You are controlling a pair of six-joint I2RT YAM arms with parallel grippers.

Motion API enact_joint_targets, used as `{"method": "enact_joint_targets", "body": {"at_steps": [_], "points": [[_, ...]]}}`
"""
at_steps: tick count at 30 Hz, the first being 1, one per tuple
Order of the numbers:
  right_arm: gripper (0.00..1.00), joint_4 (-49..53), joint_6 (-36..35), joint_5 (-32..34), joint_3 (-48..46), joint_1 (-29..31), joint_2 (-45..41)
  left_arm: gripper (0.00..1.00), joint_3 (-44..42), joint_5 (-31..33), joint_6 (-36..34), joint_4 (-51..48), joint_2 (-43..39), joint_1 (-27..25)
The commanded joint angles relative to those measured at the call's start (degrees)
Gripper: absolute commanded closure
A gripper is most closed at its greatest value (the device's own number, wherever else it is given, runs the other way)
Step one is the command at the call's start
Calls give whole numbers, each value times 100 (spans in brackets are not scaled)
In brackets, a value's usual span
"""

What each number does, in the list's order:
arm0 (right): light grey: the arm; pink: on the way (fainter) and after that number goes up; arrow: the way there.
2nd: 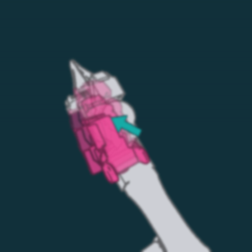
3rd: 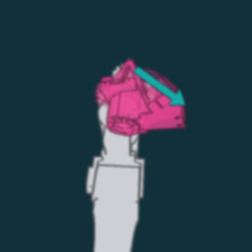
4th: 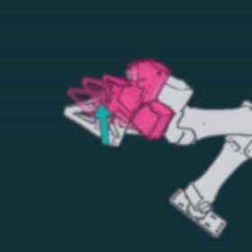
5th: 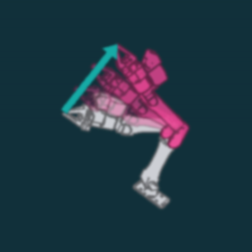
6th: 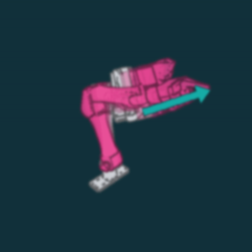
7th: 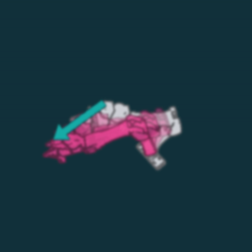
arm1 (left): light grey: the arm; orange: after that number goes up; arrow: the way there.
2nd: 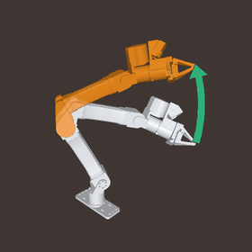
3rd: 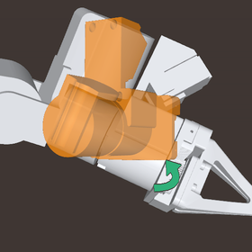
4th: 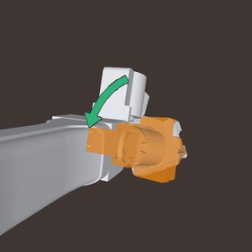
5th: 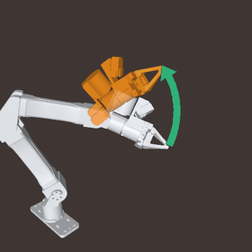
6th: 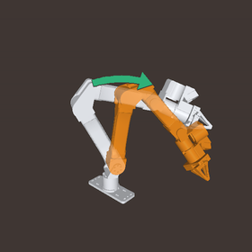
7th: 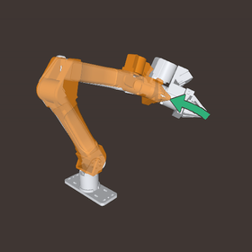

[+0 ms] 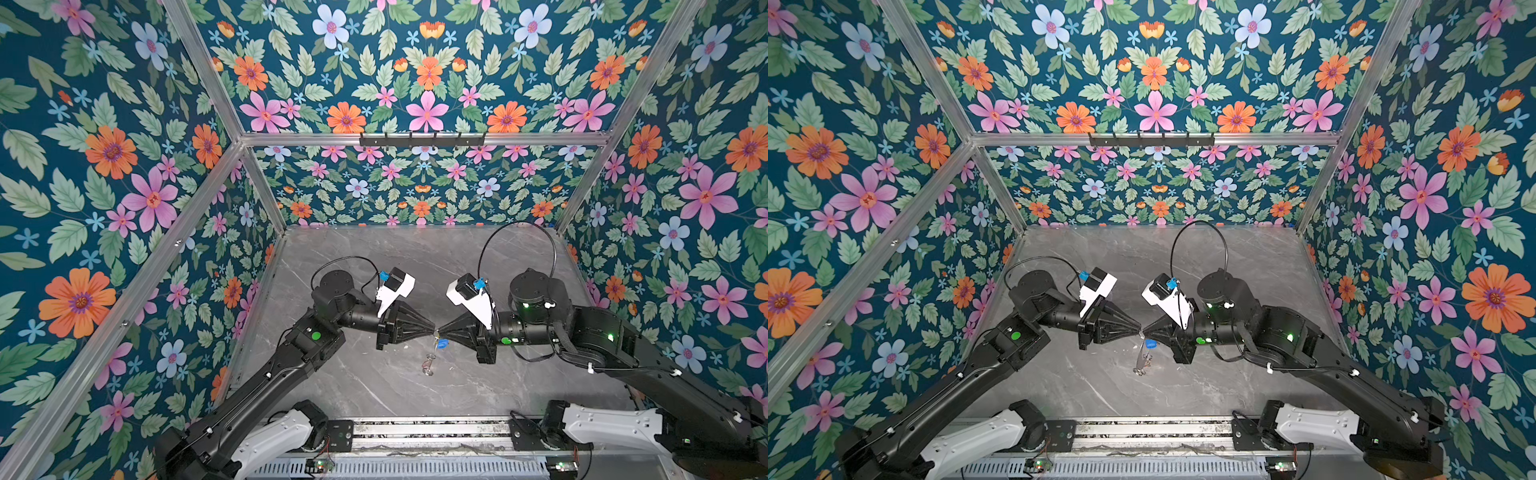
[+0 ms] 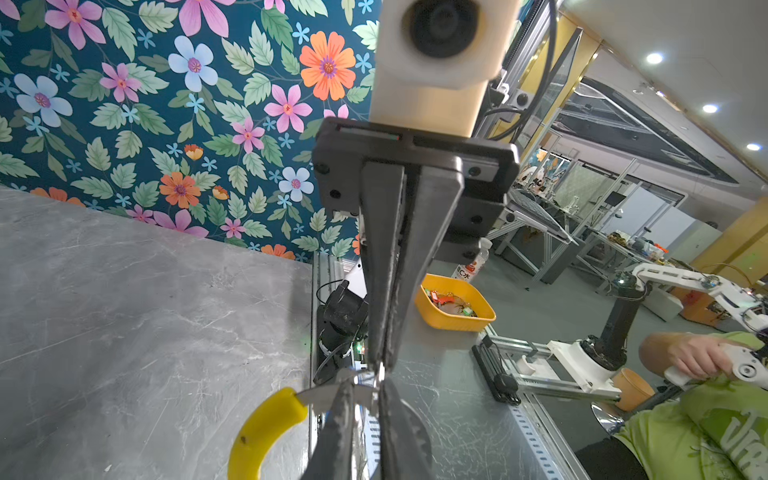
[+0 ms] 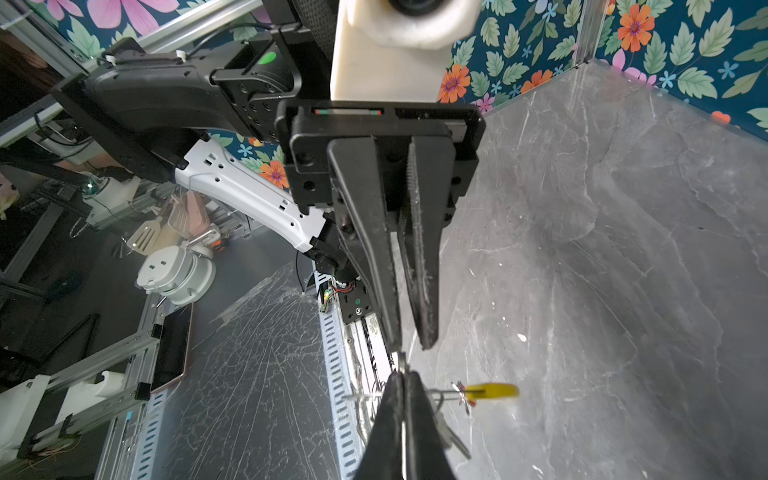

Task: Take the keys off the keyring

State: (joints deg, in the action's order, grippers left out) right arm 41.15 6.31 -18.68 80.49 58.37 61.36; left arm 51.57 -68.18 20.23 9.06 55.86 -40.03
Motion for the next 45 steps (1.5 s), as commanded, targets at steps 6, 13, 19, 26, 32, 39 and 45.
{"method": "enact_joint_targets", "body": {"at_steps": [6,13,19,26,32,39,45], "points": [[100,29,-50,471,134,17,78,84,46,-292,-81,26,46,-38],[100,38,-55,497,143,6,108,84,79,-302,-63,9,107,-71],[100,69,-59,676,195,13,156,87,90,-327,-63,8,145,-108],[100,14,-42,715,200,8,191,89,105,-284,-121,-79,156,-128],[100,-185,32,662,159,11,165,92,95,-257,-194,-116,169,-146],[100,-363,81,558,134,9,226,92,81,-204,-239,-141,158,-172],[100,-491,125,490,114,6,236,100,47,-90,-329,-150,79,-173]]}}
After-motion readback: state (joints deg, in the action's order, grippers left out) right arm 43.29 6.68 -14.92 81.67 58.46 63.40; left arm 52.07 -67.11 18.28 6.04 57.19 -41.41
